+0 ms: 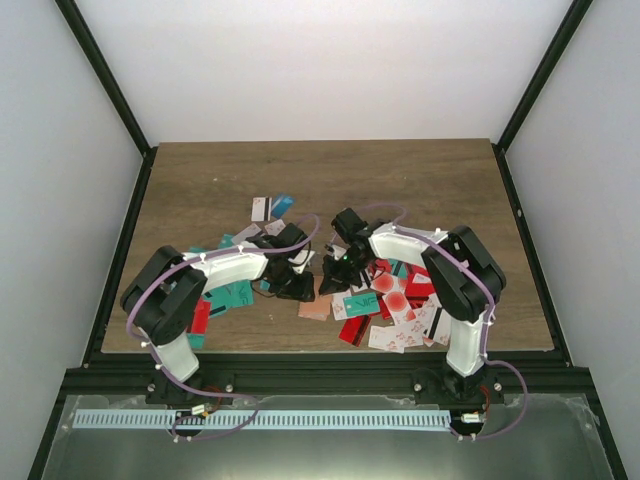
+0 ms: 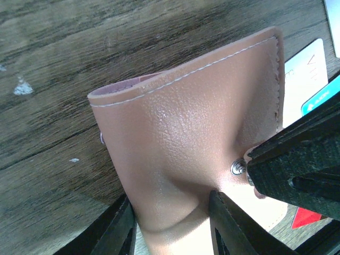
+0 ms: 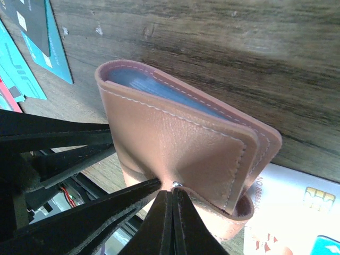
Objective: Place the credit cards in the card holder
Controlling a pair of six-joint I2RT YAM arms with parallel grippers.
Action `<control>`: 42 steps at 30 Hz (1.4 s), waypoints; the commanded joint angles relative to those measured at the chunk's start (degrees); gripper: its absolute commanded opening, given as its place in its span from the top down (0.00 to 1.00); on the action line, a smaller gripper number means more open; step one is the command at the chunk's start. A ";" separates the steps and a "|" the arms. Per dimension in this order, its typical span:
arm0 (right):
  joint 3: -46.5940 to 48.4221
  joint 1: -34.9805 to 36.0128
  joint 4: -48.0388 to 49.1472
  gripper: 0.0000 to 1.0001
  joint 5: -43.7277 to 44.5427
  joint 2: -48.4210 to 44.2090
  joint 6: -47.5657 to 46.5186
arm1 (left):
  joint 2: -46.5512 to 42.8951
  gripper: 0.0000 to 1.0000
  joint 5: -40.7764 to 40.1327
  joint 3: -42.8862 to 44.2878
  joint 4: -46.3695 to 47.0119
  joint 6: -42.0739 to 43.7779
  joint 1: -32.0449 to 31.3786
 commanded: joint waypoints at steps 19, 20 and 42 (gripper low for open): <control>3.88 2.08 -0.78 0.99 8.42 2.37 3.72 | -0.03 0.64 0.84 -2.94 2.47 -0.41 -1.13; 4.13 2.01 -1.04 0.99 8.74 2.00 3.72 | -0.07 0.64 0.63 -3.01 2.36 -0.49 -1.13; -0.03 0.70 1.56 0.99 7.28 -1.47 4.10 | -0.43 0.65 -1.07 -3.32 2.54 -1.77 -1.11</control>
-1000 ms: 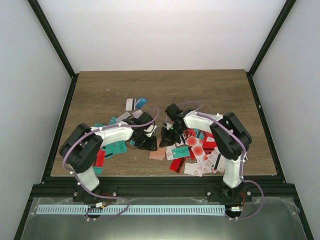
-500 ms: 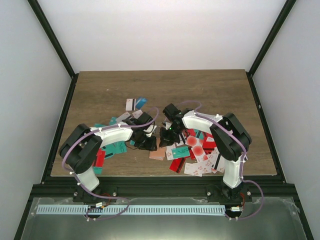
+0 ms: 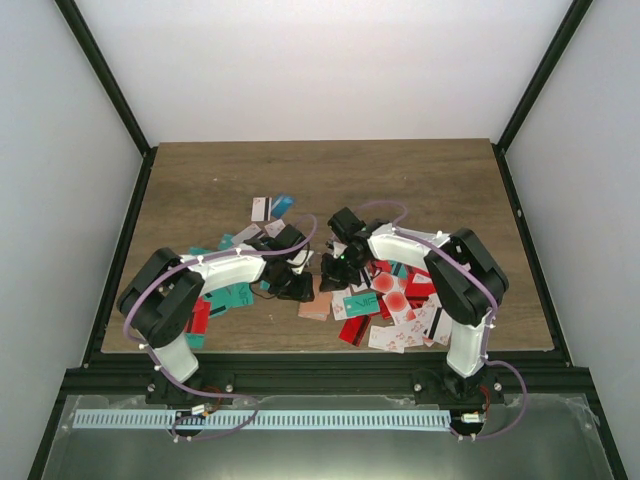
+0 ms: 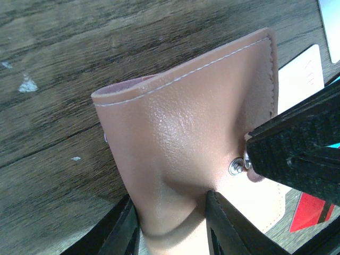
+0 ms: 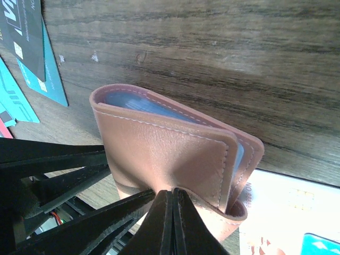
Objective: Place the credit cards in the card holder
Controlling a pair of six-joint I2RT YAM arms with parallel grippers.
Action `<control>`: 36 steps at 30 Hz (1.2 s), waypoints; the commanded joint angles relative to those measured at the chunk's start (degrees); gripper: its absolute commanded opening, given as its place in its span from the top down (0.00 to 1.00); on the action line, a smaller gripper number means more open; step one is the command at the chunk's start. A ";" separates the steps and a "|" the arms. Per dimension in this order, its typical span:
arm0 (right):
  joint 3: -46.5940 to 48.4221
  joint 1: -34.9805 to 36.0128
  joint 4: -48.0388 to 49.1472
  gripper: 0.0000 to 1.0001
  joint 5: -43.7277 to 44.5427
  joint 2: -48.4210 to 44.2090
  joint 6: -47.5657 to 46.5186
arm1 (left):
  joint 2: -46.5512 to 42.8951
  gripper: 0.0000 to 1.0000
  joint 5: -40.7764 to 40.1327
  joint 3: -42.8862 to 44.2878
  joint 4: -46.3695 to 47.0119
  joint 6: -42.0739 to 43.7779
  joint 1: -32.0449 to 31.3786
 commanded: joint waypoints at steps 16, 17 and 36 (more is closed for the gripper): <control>-2.27 1.11 2.27 0.99 -1.68 1.34 -1.22 | 1.44 0.65 -1.03 -0.95 0.21 -0.83 -1.05; -2.36 1.21 2.26 0.99 -1.81 1.29 -1.27 | 1.55 0.65 -1.01 -0.95 0.27 -0.90 -1.04; -1.06 3.99 1.04 0.99 -1.65 4.73 -2.66 | 2.49 0.66 -0.74 -0.25 0.44 -0.66 -1.08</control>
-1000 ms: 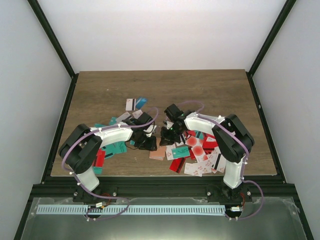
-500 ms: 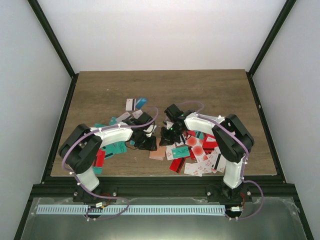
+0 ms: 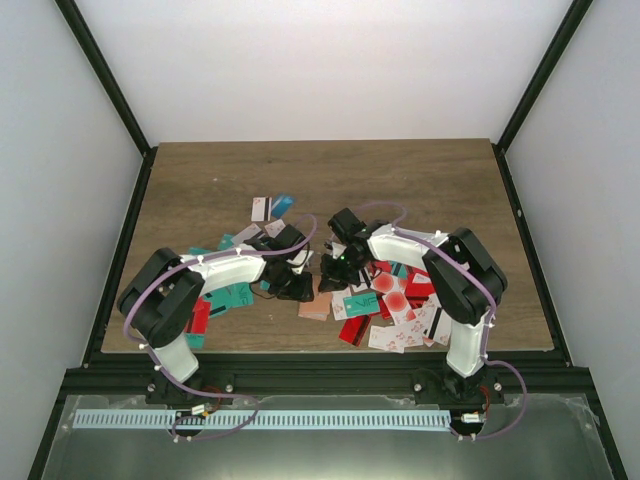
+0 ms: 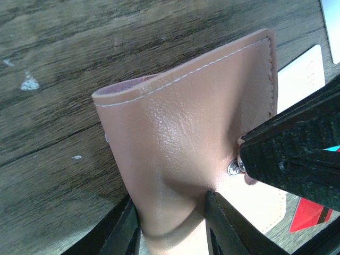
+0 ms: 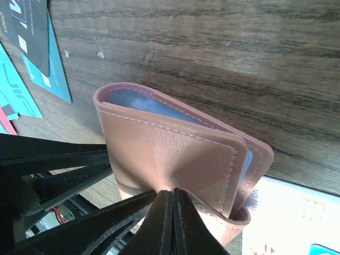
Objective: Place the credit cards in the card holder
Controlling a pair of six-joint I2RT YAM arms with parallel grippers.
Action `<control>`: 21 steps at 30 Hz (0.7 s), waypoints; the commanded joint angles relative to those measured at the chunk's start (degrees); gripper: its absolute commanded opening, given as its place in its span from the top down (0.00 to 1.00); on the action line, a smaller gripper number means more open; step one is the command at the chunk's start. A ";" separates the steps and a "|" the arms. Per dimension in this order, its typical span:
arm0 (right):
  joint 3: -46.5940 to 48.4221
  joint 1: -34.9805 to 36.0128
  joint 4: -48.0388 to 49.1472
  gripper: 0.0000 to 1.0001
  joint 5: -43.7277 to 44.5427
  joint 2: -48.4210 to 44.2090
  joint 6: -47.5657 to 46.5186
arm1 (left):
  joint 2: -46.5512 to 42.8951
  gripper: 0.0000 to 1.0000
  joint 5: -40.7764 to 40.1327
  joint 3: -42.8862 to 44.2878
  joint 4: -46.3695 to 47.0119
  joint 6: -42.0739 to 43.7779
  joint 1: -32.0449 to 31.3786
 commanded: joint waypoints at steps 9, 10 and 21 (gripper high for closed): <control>2.47 6.13 -4.89 0.99 3.55 7.80 -0.42 | 3.38 0.66 0.18 -0.18 1.53 -0.40 -1.06; 2.71 6.51 -5.14 0.99 3.56 8.13 -0.41 | 3.34 0.66 0.27 -0.18 1.66 -0.43 -1.08; 3.55 9.98 -7.09 0.99 4.38 11.09 1.30 | 4.41 0.76 2.65 -1.90 5.95 -2.52 -1.06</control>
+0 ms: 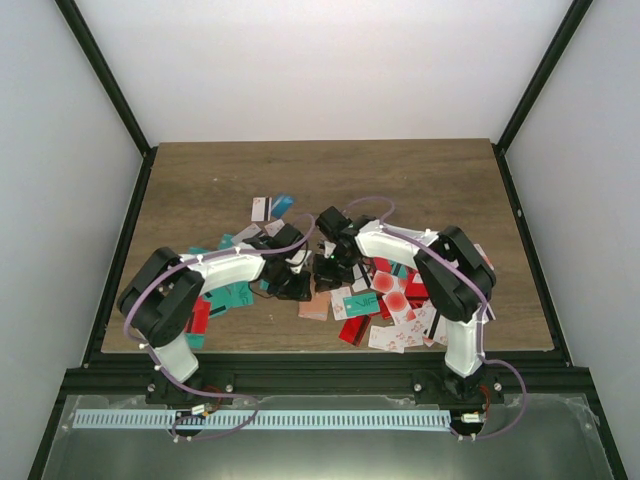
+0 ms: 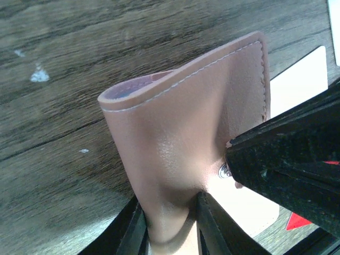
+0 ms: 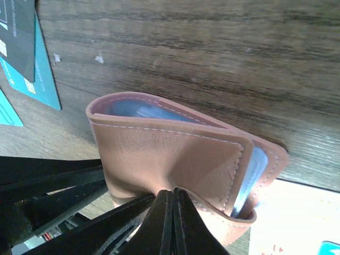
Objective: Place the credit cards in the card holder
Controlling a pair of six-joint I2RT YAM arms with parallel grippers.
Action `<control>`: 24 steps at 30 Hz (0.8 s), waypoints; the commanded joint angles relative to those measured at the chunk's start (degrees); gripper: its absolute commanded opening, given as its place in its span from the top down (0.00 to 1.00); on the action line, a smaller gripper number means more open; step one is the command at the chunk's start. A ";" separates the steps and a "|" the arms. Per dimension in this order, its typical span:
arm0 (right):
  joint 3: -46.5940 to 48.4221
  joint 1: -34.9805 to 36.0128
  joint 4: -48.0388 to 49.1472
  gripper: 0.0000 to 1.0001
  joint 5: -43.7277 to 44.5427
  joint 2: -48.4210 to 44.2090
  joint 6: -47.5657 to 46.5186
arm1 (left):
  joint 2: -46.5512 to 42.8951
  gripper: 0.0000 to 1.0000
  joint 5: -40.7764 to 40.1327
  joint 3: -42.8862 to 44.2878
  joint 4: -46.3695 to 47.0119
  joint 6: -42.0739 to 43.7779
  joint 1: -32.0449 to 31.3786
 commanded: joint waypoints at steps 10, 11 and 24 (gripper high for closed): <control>1.49 7.26 -1.97 0.99 -2.20 5.13 -0.23 | 4.28 0.82 3.72 -3.46 8.12 -1.40 -1.35; 1.36 7.29 -2.13 0.99 -2.09 4.60 -0.22 | 4.17 0.82 3.72 -3.39 7.92 -1.23 -1.40; -6.68 2.67 1.52 0.99 0.09 -6.21 1.53 | 3.37 0.82 2.15 -2.92 5.67 0.14 -2.07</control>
